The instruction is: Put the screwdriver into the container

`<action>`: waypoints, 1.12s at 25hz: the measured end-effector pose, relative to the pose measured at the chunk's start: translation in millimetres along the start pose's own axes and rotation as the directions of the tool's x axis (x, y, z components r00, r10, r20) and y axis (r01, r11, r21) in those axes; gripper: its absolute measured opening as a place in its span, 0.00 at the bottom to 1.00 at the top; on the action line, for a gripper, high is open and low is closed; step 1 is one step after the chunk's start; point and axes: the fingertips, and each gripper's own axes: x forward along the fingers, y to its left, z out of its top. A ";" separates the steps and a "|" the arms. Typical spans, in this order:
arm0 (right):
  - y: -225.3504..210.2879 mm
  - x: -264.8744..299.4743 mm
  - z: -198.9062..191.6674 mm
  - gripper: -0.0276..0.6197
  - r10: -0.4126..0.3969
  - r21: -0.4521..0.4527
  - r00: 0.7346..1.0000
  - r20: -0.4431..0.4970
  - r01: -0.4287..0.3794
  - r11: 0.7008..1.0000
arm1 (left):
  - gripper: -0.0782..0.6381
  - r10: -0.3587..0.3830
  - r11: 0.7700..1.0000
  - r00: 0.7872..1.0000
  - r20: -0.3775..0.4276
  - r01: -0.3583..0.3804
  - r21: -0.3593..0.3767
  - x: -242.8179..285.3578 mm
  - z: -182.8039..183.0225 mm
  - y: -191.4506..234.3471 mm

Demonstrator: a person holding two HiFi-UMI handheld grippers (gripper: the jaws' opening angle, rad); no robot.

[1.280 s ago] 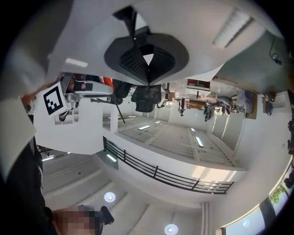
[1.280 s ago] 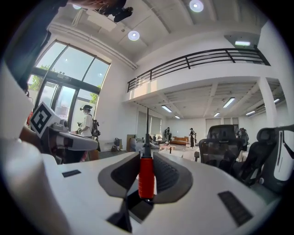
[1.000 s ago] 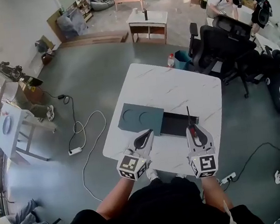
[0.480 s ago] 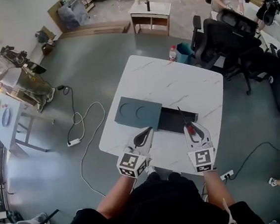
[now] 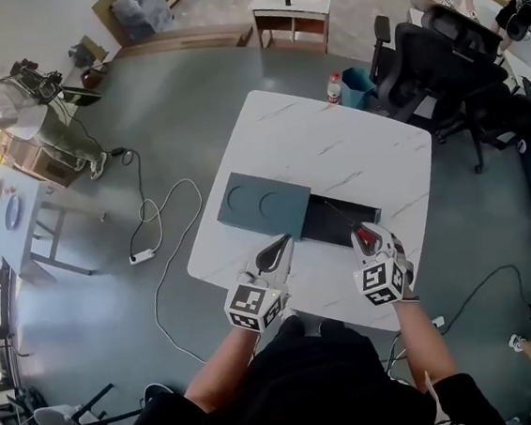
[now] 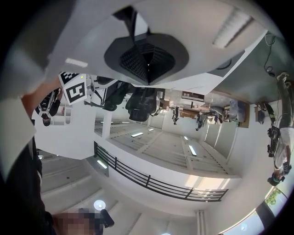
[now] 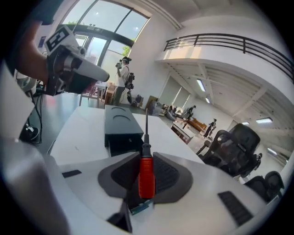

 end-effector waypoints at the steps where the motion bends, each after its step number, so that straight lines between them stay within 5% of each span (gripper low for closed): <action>1: 3.6 6.3 -4.1 0.17 0.022 -0.021 0.999 -0.024 -0.022 1.000 | 0.12 0.002 1.000 1.000 -0.002 -0.002 -0.003 -0.1 -0.5 1.0; 11: 33.2 60.0 -40.1 0.17 0.168 -0.112 0.962 -0.215 -0.196 0.974 | 0.12 0.045 0.999 0.999 0.007 -0.045 -0.019 -2.5 -3.0 21.2; 19: 45.4 88.6 -64.0 0.17 0.266 -0.199 0.901 -0.343 -0.346 0.917 | 0.12 0.079 0.997 0.997 0.003 -0.079 -0.022 -7.4 -5.5 31.4; 28: 59.7 102.7 -76.5 0.17 0.352 -0.197 0.837 -0.419 -0.463 0.864 | 0.12 0.098 0.995 0.995 -0.001 -0.098 -0.028 -8.0 -7.6 32.6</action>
